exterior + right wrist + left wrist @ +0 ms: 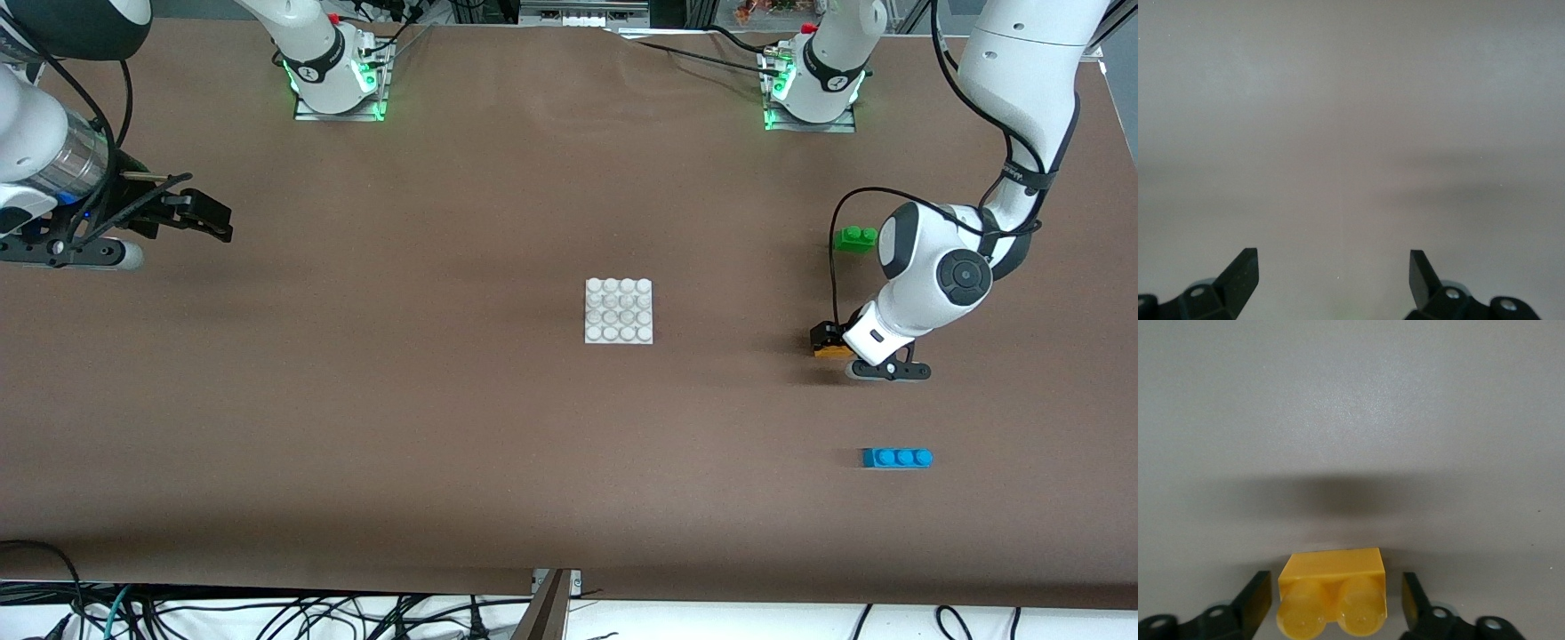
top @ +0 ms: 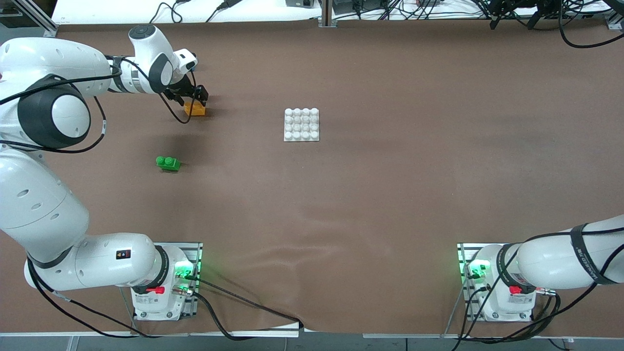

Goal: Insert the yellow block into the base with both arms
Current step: 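Close the left gripper on the yellow block and lift it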

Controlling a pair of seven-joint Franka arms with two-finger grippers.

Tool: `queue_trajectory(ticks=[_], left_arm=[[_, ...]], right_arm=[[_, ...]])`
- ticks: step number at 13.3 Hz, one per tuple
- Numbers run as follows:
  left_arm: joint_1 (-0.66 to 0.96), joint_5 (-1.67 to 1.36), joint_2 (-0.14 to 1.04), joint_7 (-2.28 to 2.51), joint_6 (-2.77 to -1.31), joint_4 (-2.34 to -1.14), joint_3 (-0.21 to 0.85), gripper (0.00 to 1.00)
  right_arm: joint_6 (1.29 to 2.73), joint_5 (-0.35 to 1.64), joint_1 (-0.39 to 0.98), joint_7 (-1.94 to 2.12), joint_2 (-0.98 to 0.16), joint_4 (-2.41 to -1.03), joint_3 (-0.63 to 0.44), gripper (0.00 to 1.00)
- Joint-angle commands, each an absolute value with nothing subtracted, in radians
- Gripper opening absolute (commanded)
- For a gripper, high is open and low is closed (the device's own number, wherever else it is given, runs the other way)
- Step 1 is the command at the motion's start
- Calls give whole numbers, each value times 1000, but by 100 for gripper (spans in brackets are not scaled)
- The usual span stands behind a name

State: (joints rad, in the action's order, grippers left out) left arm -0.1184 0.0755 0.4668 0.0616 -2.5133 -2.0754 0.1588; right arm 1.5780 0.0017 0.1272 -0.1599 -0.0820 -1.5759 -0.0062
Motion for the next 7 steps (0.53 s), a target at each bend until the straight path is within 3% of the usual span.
queue_trajectory(ticks=[1, 6, 7], left_arm=[[-124, 100, 437, 78, -2508, -2094, 161, 73], [-124, 100, 426, 77, -2508, -2126, 163, 66], [-124, 100, 426, 77, -2508, -2126, 163, 60]], right_arm=[[1557, 0, 123, -170, -84, -1555, -2, 100], [1557, 0, 123, -170, -84, -1557, -2, 100], [1559, 0, 123, -170, -84, -1555, -2, 100]])
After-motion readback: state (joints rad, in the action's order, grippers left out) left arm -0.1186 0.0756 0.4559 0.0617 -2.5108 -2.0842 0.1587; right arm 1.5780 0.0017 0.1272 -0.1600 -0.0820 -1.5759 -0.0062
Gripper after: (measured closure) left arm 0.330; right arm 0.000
